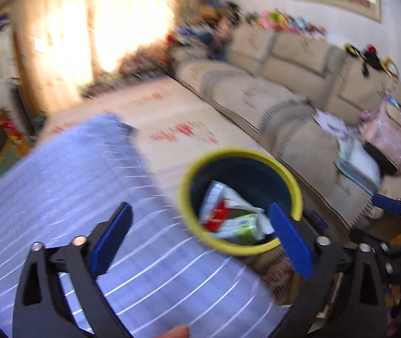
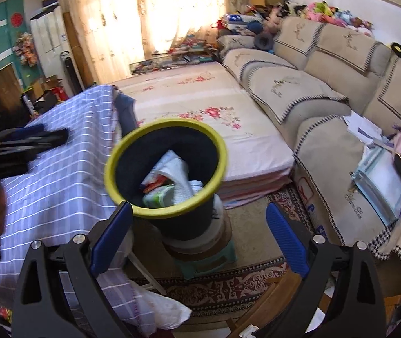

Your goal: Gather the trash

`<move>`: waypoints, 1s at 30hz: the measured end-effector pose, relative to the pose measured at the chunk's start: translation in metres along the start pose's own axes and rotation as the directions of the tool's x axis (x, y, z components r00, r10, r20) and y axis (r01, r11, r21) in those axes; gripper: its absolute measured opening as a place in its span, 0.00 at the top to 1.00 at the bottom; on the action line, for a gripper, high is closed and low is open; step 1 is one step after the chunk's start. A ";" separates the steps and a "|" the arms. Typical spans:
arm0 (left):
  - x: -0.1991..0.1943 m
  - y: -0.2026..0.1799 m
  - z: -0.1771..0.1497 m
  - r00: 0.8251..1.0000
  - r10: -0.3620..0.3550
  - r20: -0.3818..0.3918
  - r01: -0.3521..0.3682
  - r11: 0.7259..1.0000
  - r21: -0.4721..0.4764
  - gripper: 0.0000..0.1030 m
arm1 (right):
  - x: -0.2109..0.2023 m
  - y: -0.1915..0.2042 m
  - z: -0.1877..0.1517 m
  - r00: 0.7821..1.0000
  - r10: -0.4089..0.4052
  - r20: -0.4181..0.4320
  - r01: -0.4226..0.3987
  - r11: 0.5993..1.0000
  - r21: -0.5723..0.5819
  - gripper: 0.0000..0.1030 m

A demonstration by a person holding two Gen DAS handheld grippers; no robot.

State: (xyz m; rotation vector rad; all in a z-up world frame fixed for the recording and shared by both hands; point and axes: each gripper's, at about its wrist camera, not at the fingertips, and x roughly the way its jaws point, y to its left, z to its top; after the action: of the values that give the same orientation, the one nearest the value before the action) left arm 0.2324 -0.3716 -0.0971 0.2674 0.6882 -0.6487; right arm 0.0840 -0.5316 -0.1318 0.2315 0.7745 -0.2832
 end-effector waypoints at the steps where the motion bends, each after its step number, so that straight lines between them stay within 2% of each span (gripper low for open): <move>1: -0.027 0.012 -0.009 0.998 0.047 0.033 -0.046 0.999 -0.022 0.05 | -0.003 0.007 0.001 1.000 0.019 0.007 -0.018 1.000 -0.014 0.11; 3: -0.063 0.030 -0.025 0.992 0.113 0.063 -0.110 0.993 -0.049 0.05 | -0.008 0.025 0.001 0.998 0.058 0.022 -0.057 0.997 -0.044 0.10; 5: -0.103 0.052 -0.047 0.975 0.208 0.078 -0.199 0.974 -0.109 0.05 | -0.016 0.042 0.000 0.995 0.094 0.037 -0.092 0.993 -0.074 0.09; 6: -0.116 0.060 -0.054 0.969 0.231 0.083 -0.219 0.967 -0.130 0.05 | -0.021 0.053 0.000 0.992 0.115 0.047 -0.110 0.990 -0.093 0.08; 11: -0.191 0.099 -0.108 0.910 0.401 0.102 -0.367 0.897 -0.246 0.05 | -0.045 0.089 -0.004 0.981 0.172 0.086 -0.156 0.975 -0.159 0.07; 16: -0.248 0.118 -0.147 0.879 0.464 0.109 -0.406 0.848 -0.340 0.05 | -0.075 0.108 -0.009 0.972 0.182 0.146 -0.152 0.970 -0.191 0.07; 22: -0.302 0.135 -0.186 0.852 0.506 0.138 -0.404 0.802 -0.441 0.05 | -0.105 0.112 -0.013 0.957 0.196 0.213 -0.161 0.972 -0.174 0.07; 27: -0.320 0.130 -0.202 0.849 0.506 0.154 -0.395 0.800 -0.451 0.05 | -0.119 0.114 -0.020 0.951 0.196 0.240 -0.156 0.972 -0.177 0.07; 30: -0.319 0.123 -0.202 0.858 0.490 0.153 -0.384 0.811 -0.441 0.05 | -0.123 0.114 -0.023 0.950 0.195 0.244 -0.152 0.971 -0.183 0.07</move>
State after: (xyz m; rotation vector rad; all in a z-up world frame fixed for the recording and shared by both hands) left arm 0.0213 -0.0416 -0.0346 -0.0424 0.4624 -0.0791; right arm 0.0237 -0.3971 -0.0486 0.1043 0.5089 -0.0789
